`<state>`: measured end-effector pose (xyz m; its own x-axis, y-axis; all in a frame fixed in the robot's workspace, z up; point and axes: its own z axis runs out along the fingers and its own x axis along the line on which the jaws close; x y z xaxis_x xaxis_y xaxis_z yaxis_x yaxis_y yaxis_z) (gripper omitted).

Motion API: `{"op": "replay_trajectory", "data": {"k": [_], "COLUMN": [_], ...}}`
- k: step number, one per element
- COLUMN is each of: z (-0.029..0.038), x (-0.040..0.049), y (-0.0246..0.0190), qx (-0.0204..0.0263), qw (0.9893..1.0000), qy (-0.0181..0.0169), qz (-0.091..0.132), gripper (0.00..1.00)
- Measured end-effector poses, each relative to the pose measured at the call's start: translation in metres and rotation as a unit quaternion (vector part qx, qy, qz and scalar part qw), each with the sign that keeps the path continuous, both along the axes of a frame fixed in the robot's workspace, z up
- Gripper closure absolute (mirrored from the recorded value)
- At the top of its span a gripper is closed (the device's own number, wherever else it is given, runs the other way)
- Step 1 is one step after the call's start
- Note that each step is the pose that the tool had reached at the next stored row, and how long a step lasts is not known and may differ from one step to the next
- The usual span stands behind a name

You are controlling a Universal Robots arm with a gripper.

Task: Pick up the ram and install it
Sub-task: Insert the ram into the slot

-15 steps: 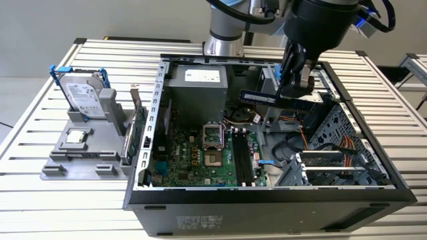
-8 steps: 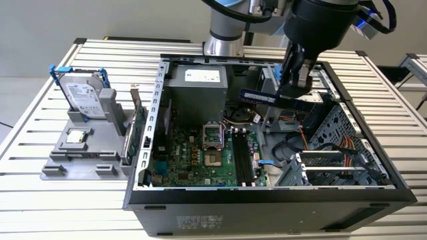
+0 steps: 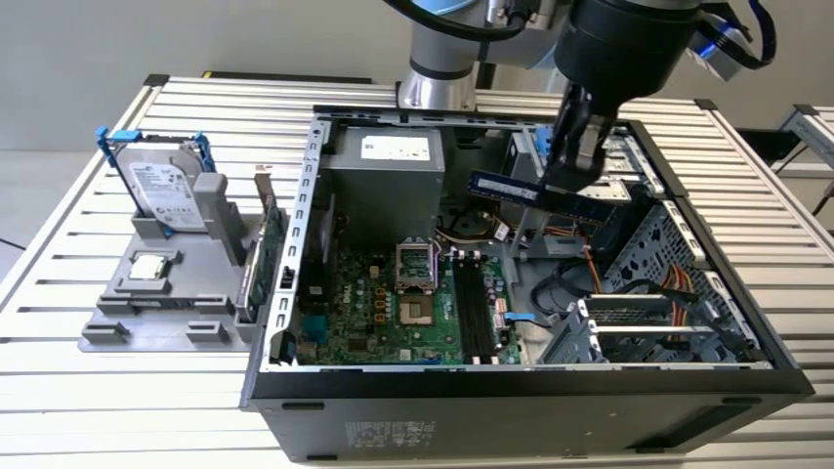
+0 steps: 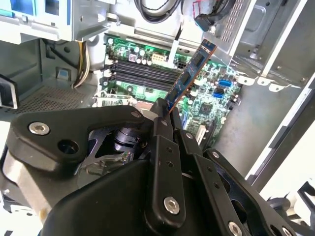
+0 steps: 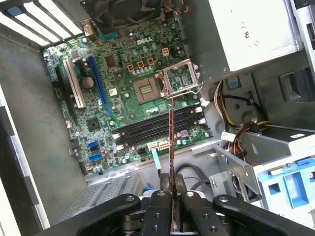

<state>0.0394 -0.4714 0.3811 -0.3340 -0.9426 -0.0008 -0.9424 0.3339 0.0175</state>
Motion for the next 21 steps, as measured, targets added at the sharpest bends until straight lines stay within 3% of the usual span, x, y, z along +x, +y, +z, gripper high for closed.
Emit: {"op": "replay_trajectory", "data": {"k": [10, 21], "z": [0.0, 0.0], "x": [-0.0001, 0.0], "y": [0.0, 0.0], "qx": [0.0, 0.0], "qw": [0.9992, 0.9967], "qy": [0.0, 0.0], "qz": [-0.04, -0.082], "gripper": [1.0, 1.0]}}
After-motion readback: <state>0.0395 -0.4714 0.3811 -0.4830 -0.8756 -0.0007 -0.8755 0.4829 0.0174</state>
